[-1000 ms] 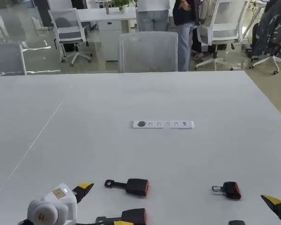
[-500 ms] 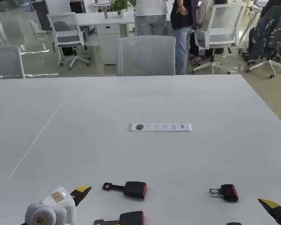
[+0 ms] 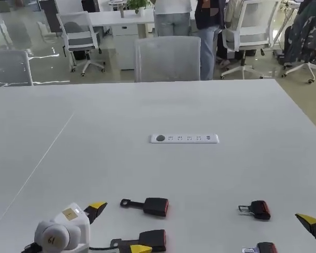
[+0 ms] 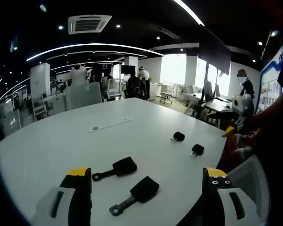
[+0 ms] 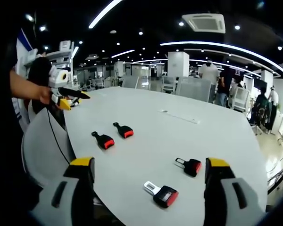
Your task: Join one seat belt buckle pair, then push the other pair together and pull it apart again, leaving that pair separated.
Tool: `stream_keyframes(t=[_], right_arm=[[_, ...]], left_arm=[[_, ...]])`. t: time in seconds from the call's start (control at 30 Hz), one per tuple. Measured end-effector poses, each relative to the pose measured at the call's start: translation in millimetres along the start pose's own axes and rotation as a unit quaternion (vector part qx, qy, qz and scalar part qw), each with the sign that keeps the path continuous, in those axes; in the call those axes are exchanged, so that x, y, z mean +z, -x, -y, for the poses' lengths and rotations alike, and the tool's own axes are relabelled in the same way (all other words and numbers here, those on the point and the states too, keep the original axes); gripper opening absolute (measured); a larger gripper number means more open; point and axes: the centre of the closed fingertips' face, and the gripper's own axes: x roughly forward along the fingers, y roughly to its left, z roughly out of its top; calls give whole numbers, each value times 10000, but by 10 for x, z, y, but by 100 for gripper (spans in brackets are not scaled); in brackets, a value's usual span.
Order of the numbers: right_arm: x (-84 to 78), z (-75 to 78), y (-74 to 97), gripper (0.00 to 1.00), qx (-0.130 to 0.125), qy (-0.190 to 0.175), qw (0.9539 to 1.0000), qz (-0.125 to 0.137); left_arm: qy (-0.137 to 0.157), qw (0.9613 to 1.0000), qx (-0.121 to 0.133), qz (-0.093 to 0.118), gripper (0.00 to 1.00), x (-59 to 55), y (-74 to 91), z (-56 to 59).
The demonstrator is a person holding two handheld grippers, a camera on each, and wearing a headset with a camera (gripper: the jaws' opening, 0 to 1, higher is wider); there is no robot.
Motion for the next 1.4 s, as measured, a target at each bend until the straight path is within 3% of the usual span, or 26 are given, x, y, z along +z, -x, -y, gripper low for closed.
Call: stream_keyframes(t=[0.8, 1.4], right_arm=[[-47, -149, -83, 99, 148, 105, 9998, -111], [-131, -187, -73, 99, 248, 130, 9993, -243]], left_arm=[[59, 10000, 14, -14, 100, -87, 106, -6], [8, 9999, -69, -101, 100, -99, 67, 7]])
